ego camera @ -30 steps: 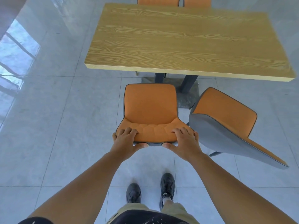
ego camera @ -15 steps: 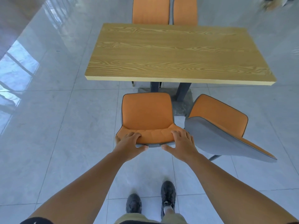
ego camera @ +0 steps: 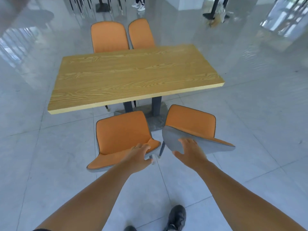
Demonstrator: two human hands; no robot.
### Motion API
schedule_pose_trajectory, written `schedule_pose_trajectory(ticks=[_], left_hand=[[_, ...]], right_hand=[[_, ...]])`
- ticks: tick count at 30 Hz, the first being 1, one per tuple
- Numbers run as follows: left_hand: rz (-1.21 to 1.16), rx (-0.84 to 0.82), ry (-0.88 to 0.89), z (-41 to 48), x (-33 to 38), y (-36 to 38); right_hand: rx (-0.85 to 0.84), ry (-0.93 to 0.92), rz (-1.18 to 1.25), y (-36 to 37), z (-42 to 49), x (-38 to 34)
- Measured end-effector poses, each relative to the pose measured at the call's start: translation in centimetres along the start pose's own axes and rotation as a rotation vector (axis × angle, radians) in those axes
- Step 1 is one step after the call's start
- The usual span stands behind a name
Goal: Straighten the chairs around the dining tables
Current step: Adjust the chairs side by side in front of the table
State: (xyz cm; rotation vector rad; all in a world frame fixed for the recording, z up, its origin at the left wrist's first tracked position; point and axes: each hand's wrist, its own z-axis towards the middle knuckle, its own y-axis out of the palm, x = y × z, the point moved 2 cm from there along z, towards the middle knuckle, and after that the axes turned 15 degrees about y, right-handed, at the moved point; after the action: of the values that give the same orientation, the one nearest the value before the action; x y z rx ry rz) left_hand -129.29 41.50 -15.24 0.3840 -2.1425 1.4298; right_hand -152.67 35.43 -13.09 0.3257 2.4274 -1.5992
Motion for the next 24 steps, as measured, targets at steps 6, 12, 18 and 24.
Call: schedule_pose_trajectory(ticks=[6, 12, 18, 24], left_hand=[[-0.013, 0.012, 0.029, 6.5, 6.7, 0.1], [0.164, 0.018, 0.127, 11.4, 11.3, 0.5], [0.345, 0.078, 0.194, 13.8, 12.1, 1.2], [0.358, 0.032, 0.209, 16.5, 10.3, 1.1]], right_hand=[[0.163, 0.023, 0.047, -3.6, 2.6, 6.8], [0.102, 0.086, -0.017, -4.9, 4.7, 12.2], [0.079, 0.129, -0.083, -4.3, 6.6, 14.4], [0.081, 0.157, -0.155, -3.3, 8.3, 14.6]])
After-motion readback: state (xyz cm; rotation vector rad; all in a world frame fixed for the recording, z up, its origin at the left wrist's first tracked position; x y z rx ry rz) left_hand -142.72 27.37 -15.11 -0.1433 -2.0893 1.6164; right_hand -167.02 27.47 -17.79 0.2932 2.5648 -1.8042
